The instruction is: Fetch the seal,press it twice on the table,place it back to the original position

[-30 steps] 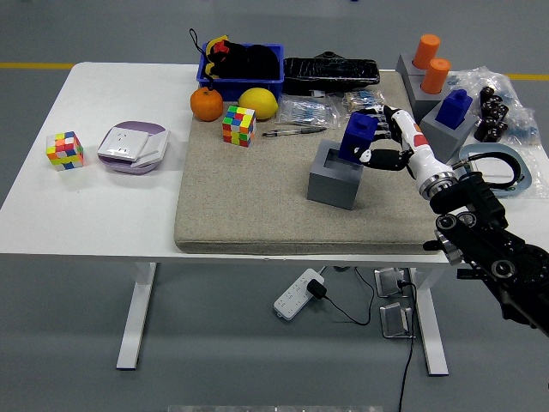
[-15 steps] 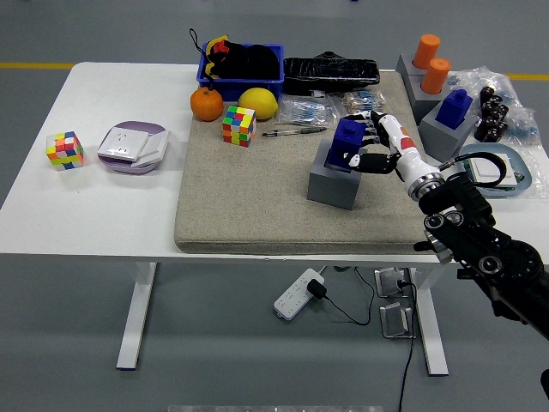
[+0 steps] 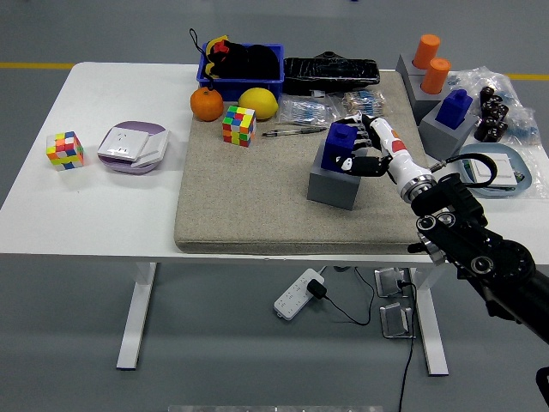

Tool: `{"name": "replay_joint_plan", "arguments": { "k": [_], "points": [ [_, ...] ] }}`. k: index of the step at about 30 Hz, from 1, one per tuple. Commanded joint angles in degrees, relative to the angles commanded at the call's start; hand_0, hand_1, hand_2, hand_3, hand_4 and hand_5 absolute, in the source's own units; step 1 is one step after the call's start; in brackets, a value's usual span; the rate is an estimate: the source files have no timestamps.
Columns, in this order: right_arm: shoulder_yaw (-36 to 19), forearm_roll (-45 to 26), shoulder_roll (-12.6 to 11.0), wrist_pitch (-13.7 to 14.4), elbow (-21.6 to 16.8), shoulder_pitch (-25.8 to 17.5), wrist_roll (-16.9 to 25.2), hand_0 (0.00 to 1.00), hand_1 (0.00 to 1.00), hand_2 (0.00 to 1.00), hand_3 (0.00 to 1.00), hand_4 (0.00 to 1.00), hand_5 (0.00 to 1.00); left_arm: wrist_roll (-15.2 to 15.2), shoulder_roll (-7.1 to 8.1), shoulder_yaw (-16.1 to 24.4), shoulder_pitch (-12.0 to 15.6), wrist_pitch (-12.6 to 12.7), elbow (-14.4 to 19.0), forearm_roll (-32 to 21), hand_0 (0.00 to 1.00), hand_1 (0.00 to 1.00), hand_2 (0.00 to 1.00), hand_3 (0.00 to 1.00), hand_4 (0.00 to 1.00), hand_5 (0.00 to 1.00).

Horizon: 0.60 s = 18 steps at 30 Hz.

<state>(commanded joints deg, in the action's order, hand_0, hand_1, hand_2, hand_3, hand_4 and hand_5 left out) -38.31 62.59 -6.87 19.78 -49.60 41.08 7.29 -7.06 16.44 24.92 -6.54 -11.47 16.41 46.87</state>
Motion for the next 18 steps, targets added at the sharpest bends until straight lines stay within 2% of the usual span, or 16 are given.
{"name": "replay_joint_plan", "arguments": {
  "k": [18],
  "points": [
    [1.4, -0.7, -0.3, 0.1, 1.2, 0.8, 0.1, 0.601, 0.425, 0.421, 0.463, 0.659, 0.002, 0.0, 0.19, -0.4, -0.2, 0.0, 0.1, 0.0, 0.831, 0.795, 0.758, 0.814, 0.742, 0.329]
  ]
}}
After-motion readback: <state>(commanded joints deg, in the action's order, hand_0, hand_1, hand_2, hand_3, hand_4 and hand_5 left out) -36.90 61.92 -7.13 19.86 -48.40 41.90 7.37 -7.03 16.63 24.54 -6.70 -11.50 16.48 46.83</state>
